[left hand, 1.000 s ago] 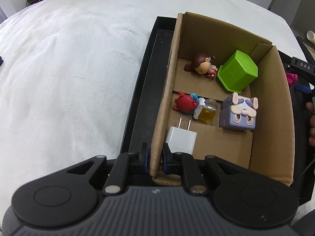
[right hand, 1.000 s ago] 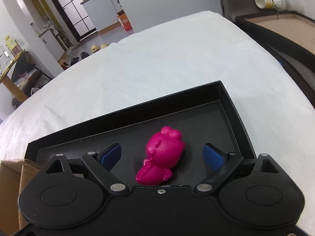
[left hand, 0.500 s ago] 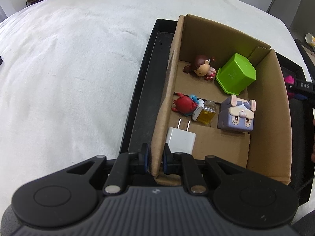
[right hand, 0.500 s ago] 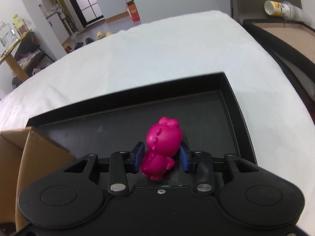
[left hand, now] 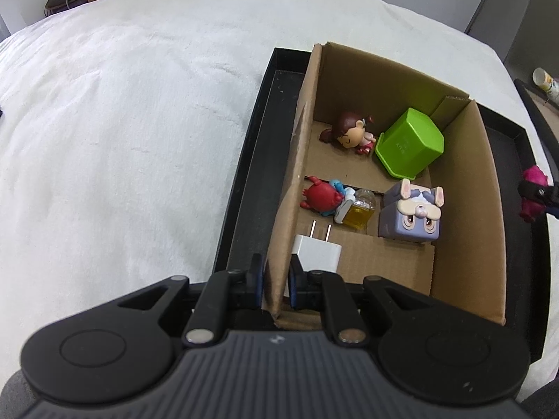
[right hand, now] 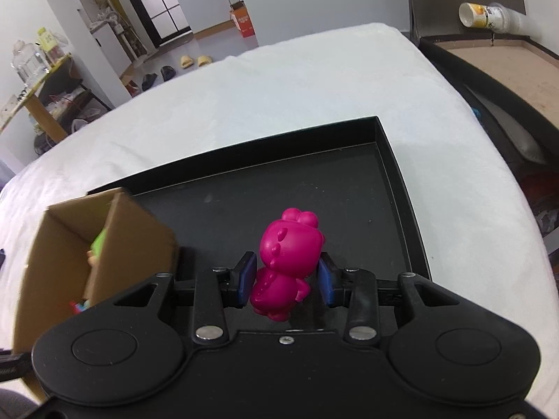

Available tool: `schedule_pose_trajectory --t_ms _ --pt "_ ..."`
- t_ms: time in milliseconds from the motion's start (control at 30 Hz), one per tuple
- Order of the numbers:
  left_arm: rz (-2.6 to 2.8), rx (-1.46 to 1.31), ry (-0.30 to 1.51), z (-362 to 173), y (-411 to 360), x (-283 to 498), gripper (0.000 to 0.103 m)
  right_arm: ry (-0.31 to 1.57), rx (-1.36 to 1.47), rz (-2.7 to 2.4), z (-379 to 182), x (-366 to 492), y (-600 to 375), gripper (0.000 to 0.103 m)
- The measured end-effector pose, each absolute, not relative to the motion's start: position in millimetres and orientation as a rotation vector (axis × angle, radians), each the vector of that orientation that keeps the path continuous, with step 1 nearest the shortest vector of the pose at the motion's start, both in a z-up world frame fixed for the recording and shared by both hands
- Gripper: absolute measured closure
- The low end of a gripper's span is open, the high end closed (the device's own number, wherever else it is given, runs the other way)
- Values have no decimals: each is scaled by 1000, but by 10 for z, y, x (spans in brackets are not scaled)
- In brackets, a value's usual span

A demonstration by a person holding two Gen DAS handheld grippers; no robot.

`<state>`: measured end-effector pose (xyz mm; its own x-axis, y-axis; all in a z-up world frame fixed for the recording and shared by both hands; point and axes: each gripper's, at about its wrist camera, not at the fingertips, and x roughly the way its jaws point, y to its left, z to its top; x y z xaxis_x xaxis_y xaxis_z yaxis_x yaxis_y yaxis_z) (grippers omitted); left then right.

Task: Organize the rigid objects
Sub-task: 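Lift the pink pig with the right gripper and carry it over the box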

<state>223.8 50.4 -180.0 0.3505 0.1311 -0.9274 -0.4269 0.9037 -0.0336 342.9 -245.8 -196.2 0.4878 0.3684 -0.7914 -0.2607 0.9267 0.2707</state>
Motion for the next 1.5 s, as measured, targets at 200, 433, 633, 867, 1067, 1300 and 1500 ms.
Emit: schedule_pose_trajectory --t_ms 200,433,633,867,1067,1300,1500 --pt "354 -300 1142 -1781 514 2172 91 967 105 387 -1757 3263 -2482 66" --pt "333 -322 1126 -1780 545 2125 91 948 99 373 -1532 3149 -2473 66" --pt "318 -340 1117 -1793 586 2091 91 921 93 371 -1347 3058 -2431 66" --pt "302 -356 1110 -1791 612 2068 90 919 87 359 -1224 3019 -2315 66" --pt "292 -373 1101 -1804 647 2041 90 910 63 377 -1140 2979 -2166 66" --pt "283 -386 1096 -1801 676 2014 89 909 38 399 -1087 2959 -1960 66" --pt "275 -395 1092 -1806 689 2010 89 913 14 427 -1076 2935 -1765 66"
